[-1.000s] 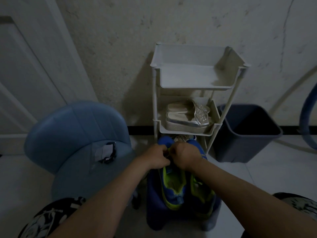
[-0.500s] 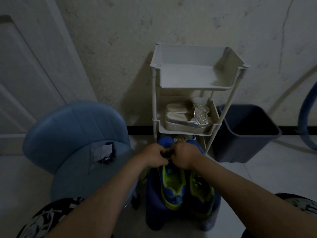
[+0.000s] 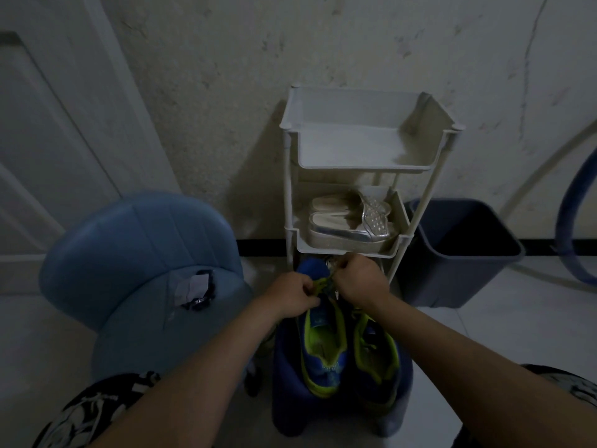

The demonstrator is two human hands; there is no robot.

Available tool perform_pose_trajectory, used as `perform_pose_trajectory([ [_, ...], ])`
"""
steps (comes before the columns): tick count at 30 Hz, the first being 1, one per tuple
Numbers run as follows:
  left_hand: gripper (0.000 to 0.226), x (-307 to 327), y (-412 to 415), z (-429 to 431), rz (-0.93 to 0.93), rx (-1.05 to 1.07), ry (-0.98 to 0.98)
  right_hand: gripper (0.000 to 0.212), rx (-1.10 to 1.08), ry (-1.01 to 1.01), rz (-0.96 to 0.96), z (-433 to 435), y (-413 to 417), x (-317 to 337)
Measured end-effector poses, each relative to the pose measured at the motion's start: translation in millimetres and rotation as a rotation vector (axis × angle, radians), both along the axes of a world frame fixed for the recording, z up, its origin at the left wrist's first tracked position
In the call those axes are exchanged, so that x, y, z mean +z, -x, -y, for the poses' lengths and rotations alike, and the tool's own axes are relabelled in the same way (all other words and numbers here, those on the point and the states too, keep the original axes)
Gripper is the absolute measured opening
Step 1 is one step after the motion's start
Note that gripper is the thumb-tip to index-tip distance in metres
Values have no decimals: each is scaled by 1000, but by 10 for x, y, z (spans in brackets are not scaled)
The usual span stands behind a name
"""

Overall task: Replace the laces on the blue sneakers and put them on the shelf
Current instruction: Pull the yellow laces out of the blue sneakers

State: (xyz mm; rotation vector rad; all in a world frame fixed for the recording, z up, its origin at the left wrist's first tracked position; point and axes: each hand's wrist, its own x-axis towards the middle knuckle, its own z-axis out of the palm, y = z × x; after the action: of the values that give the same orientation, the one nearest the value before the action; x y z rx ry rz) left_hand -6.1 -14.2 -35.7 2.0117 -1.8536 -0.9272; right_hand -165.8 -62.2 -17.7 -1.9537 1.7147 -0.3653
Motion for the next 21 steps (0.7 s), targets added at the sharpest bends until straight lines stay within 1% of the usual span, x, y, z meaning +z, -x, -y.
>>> perform_pose_trajectory([
  [2, 12, -34, 44, -2, 13, 40, 71, 22, 97, 48, -76, -28, -4, 1],
  [3, 14, -44, 70, -6, 15, 56, 87, 28, 161, 83, -87, -45, -7, 16],
  [5, 17, -65, 113, -9, 6, 84, 89, 49, 305, 125, -65, -70, -22, 38],
  [6, 17, -78, 121, -9, -2, 98, 83, 54, 368, 133, -86, -85, -38, 40],
  [7, 16, -91, 122, -9, -6, 105, 75, 53, 423, 137, -138, -96, -58, 28],
  [9, 12, -111, 106, 2, 3, 98, 74, 39, 491, 131, -290, -92, -93, -35],
  [12, 16, -128, 71, 16, -10, 90, 81, 25, 515, 152, -431, -32, -82, -80],
  [14, 15, -132, 63, 21, -28, 96, 79, 20, 460, 149, -404, 15, -59, -50],
  [15, 13, -137, 62, 22, -37, 97, 75, 18, 388, 150, -342, 39, -45, -28],
  [18, 9, -149, 65, 18, -62, 104, 69, 17, 78, 214, -91, 115, 14, 33],
  [19, 10, -151, 71, 17, -56, 106, 79, 15, 13, 232, -18, 146, 40, 38],
  [21, 13, -154, 85, 19, -26, 95, 114, 17, -16, 220, 36, 209, 89, 42],
])
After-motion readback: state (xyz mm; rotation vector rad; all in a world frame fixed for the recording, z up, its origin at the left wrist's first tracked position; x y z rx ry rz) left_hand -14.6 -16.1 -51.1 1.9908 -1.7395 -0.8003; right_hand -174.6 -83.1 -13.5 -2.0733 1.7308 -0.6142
